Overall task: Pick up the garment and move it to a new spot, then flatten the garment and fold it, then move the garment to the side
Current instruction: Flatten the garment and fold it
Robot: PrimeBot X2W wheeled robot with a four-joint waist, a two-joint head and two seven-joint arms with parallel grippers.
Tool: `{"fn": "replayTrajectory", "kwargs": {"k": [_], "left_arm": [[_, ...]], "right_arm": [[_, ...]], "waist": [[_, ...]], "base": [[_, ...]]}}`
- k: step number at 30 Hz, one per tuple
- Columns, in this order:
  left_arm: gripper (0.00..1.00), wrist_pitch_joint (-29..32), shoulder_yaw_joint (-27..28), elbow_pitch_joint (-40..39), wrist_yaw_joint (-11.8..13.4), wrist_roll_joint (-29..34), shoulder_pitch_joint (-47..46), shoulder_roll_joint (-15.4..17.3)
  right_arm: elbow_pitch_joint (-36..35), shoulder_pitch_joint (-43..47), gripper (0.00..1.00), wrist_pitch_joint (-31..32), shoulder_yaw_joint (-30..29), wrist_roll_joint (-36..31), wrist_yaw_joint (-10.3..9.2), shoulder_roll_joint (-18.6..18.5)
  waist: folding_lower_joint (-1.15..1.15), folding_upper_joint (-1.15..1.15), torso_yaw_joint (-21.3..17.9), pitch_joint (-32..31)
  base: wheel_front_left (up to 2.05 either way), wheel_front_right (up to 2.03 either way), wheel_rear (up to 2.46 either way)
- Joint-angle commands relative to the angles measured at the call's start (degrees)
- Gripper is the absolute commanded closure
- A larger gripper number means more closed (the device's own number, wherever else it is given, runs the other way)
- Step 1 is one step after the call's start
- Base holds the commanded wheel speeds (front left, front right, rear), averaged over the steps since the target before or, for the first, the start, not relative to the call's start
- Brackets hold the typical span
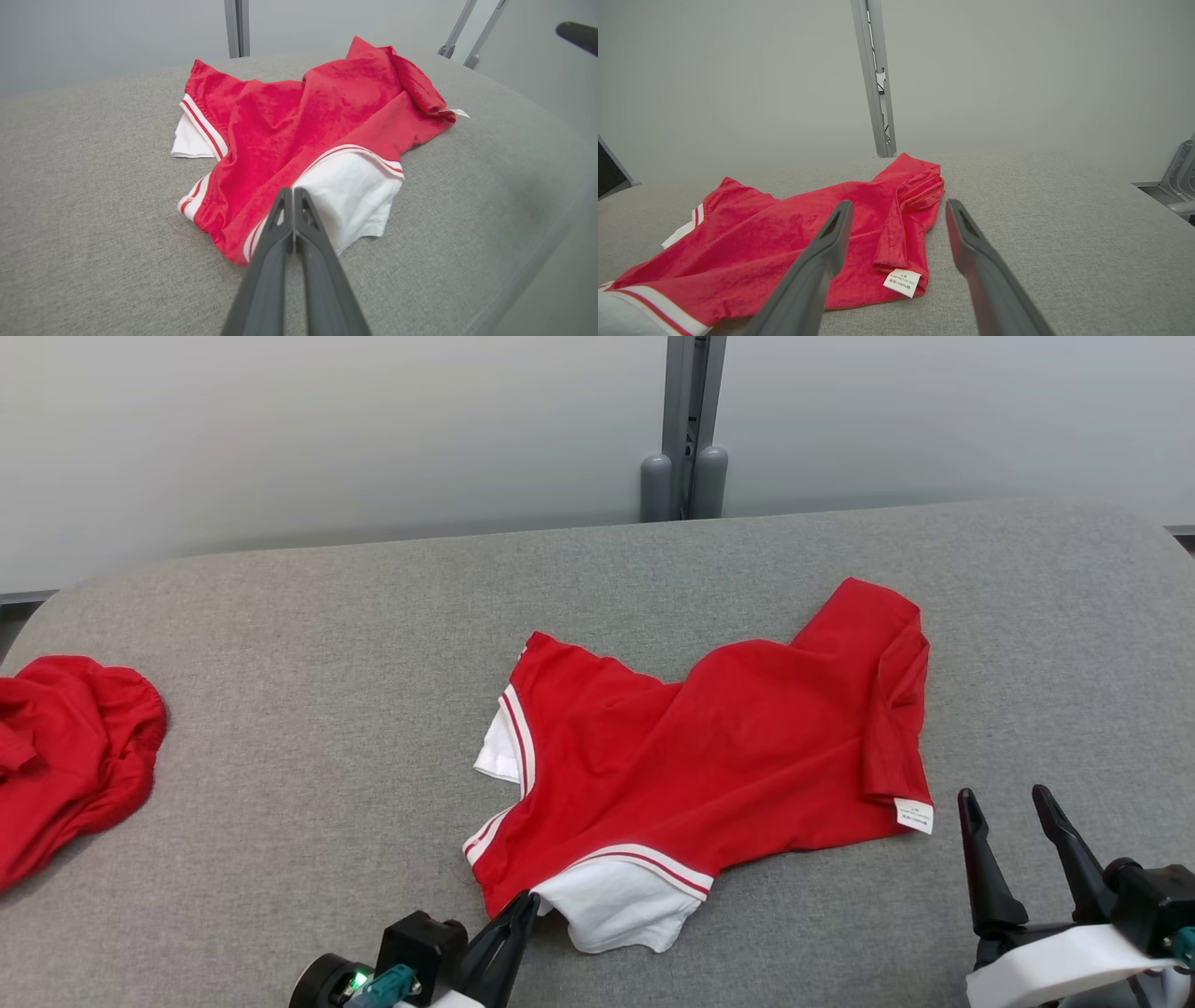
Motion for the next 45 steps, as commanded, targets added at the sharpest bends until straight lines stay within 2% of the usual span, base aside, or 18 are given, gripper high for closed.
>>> {"fn": "replayTrajectory", "kwargs": {"k": [1, 15, 25, 30, 37, 38, 39, 45], "left_arm": [[1.0, 0.1, 0.0, -0.3, 0.3, -0.4, 0.3, 0.4], [1.0, -0.1, -0.3, -0.7, 0.6, -0.2, -1.7, 0.7], [1.0, -0.9, -1.1, -0.2, -0.5, 0.6, -5.0, 0.3], [1.0, -1.7, -1.4, 0.9, -1.1, 0.9, -7.2, -0.1], [1.0, -2.8, -1.6, 2.1, -1.1, 0.7, -8.3, -0.7], [1.0, -2.9, -1.6, 2.2, -1.1, 0.6, -8.4, -0.7], [1.0, -3.0, -1.6, 2.4, -1.1, 0.6, -8.5, -0.7], [1.0, -3.9, -1.0, 2.7, -0.4, 0.2, -8.7, -0.3]], "right_arm": [[-0.2, 0.7, 0.0, 0.1, -0.3, 0.3, 0.01, -0.1], [2.0, -1.9, 0.0, 1.2, -1.4, 1.2, 0.01, -0.2], [14.1, -9.8, 0.0, 6.0, 1.5, 5.4, 0.01, -4.8], [21.3, -16.2, 0.0, 7.8, 6.0, 8.2, 0.01, -6.9], [26.4, -20.3, 0.0, 7.7, 10.0, 11.4, 0.01, -8.2], [26.9, -20.6, 0.58, 7.6, 10.4, 11.9, 0.01, -8.4], [27.3, -20.8, 1.0, 7.4, 10.9, 12.3, 0.01, -8.5], [26.4, -20.6, 1.0, 3.8, 11.4, 13.9, 0.01, -9.5]], "waist": [[0.0, 0.0, 0.0, 0.1], [0.0, 0.0, 0.7, 1.9], [0.0, 0.0, 2.8, 6.4], [0.0, 0.0, 4.0, 8.8], [0.0, 0.0, 4.4, 9.7], [0.0, 0.0, 4.4, 9.7], [0.0, 0.0, 4.3, 9.8], [0.0, 0.0, 3.9, 9.7]], "base": [[0.0, 0.0, 0.0], [0.0, 0.0, 0.0], [0.0, 0.0, 0.0], [0.0, 0.0, 0.0], [0.0, 0.0, 0.0], [0.0, 0.0, 0.0], [0.0, 0.0, 0.0], [0.0, 0.0, 0.0]]}}
